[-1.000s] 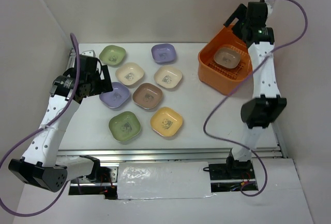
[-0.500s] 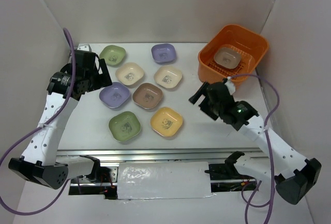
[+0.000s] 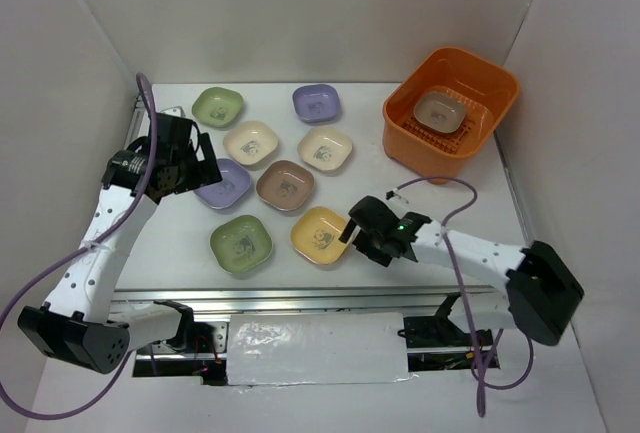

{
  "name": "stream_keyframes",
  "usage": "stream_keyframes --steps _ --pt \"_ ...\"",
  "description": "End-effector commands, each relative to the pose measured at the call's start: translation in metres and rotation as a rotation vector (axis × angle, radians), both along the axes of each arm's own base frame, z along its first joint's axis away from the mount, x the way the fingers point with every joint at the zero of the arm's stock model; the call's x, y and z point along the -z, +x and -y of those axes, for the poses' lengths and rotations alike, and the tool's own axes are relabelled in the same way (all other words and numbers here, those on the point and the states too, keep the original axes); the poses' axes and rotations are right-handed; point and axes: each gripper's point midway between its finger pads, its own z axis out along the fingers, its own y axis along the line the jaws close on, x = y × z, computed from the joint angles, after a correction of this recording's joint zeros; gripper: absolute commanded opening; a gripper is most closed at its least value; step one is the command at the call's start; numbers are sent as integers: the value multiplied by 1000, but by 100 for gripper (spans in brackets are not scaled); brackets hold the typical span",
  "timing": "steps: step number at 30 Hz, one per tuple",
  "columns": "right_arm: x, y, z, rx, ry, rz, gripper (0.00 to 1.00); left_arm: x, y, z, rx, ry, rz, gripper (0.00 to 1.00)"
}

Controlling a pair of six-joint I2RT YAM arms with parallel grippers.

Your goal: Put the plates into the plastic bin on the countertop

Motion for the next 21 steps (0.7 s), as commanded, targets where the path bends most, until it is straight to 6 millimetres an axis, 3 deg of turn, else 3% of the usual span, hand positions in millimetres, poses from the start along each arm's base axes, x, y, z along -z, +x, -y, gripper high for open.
stream_keyframes --steps 1,3,5,7,8,9,10,12,13,14,16,17,19,20,21 --pt "15 18 -21 12 5 11 89 -13 2 1 -8 -19 64 99" --pt "36 12 -27 -6 -26 -41 80 -11 -1 -3 -20 -6 58 99" --pt "44 10 -32 -2 -28 -65 69 -10 -6 -7 -38 5 50 99" --pt "49 6 -33 7 -49 -82 52 -10 -8 -12 -52 20 46 99" --pt "47 7 -31 23 -62 -72 40 -10 -10 -13 -56 24 44 99" --pt "41 7 -30 42 -60 -59 10 -8 -12 -16 -61 35 36 99" --pt "41 3 -21 55 -93 -76 2 -9 -13 -17 -64 39 41 99" --pt "24 7 -13 107 -99 -41 0 -8 -14 -19 -64 46 38 99" --pt "21 -2 1 120 -148 -65 0 -9 -15 -19 -65 49 40 99" --pt "-3 3 2 141 -128 -13 0 -10 -15 -20 -67 47 41 99" --pt "-21 -10 21 158 -183 -22 0 -14 -16 -19 -65 40 45 99" --pt "-45 -7 20 174 -156 7 0 -17 -17 -18 -59 36 50 99" --pt "-79 -13 42 218 -147 48 0 -24 -16 -18 -61 29 70 99" --pt "-115 -9 44 231 -66 114 0 -26 -15 -17 -60 25 78 99" --pt "-131 -4 50 219 -55 166 0 -28 -15 -17 -65 22 87 99"
